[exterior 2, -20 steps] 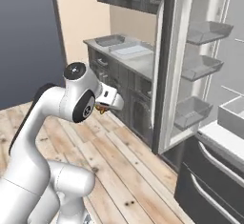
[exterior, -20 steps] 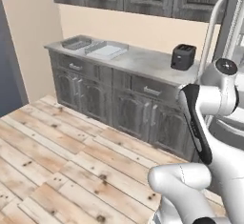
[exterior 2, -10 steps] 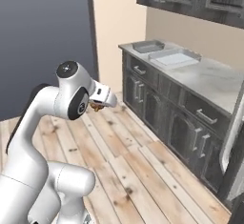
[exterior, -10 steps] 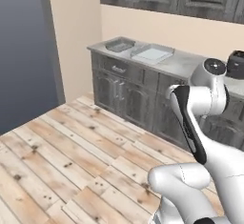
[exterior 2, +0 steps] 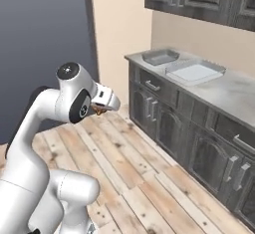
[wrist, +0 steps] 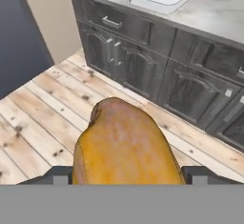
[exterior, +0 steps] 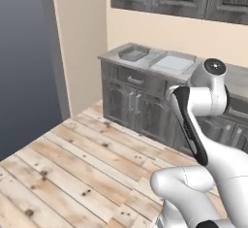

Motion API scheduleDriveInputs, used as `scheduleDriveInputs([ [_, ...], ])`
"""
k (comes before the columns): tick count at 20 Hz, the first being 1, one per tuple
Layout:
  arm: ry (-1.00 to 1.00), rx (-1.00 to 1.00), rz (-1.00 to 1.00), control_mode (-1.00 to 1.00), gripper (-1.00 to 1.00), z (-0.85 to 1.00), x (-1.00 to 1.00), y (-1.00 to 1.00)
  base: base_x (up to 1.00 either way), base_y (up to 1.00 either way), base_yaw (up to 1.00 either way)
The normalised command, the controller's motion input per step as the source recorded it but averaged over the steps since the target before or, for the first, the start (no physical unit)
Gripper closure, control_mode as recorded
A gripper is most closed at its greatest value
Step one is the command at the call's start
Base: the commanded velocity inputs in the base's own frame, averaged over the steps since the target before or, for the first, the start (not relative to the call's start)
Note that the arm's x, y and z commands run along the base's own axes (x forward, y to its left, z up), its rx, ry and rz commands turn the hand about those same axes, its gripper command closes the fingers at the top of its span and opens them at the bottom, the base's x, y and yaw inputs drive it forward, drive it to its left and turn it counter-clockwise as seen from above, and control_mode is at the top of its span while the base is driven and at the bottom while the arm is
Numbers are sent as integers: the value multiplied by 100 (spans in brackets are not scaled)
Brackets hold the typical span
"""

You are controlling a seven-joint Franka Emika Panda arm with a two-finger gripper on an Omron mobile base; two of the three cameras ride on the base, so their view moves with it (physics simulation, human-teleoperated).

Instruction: Place one cucumber and one chicken drumstick in each tupperware on the nearby counter, to pack two identical lunches.

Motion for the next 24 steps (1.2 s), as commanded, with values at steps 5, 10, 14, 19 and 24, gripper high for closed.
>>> scheduleDriveInputs([
  [5, 0, 0, 0, 100, 100, 0, 0, 0, 100, 76, -49],
  [10, 0, 0, 0, 100, 100, 0, 0, 0, 100, 55, -54],
  [14, 0, 0, 0, 100, 100, 0, 0, 0, 100, 46, -46],
  [19, 0, 0, 0, 100, 100, 0, 0, 0, 100, 40, -49],
  [24, 0, 0, 0, 100, 100, 0, 0, 0, 100, 30, -48],
])
